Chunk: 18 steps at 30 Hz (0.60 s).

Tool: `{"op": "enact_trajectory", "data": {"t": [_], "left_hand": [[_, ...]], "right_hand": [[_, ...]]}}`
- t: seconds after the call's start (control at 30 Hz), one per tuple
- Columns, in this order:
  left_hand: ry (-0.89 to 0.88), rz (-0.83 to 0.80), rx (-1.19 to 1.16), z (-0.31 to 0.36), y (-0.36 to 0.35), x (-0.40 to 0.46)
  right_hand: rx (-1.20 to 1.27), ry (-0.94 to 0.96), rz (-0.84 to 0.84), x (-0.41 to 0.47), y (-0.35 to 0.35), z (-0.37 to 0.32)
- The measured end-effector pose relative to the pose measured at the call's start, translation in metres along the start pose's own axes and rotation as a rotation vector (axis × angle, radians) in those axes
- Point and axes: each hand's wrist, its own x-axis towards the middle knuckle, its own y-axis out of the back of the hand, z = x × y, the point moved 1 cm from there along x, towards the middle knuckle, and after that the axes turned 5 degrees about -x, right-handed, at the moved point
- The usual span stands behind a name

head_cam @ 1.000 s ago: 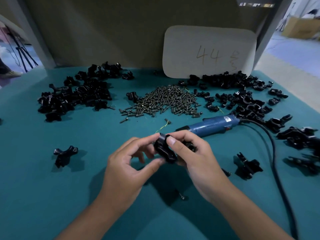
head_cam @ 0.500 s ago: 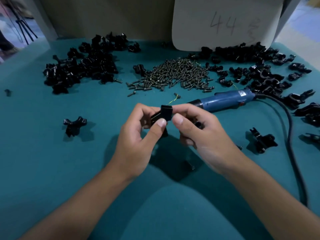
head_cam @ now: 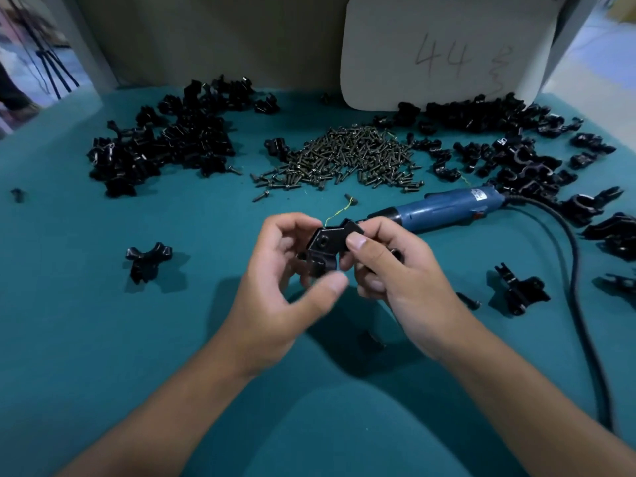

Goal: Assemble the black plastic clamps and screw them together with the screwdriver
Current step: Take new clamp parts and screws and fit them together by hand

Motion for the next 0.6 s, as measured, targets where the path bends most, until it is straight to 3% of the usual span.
{"op": "enact_trajectory", "data": {"t": [0.27,0.6], "left_hand": [[-0.032,0.15,0.094,0.0007,0.0027,0.0016],[0.064,0.167,0.15,-0.0047,0.0053,0.0055]], "right_hand": [[-0.1,-0.022,-0.075,-0.0044,0.0026,-0.0026],[-0.169,-0.027,-0.063,-0.0065,-0.0001,-0.0067]]}}
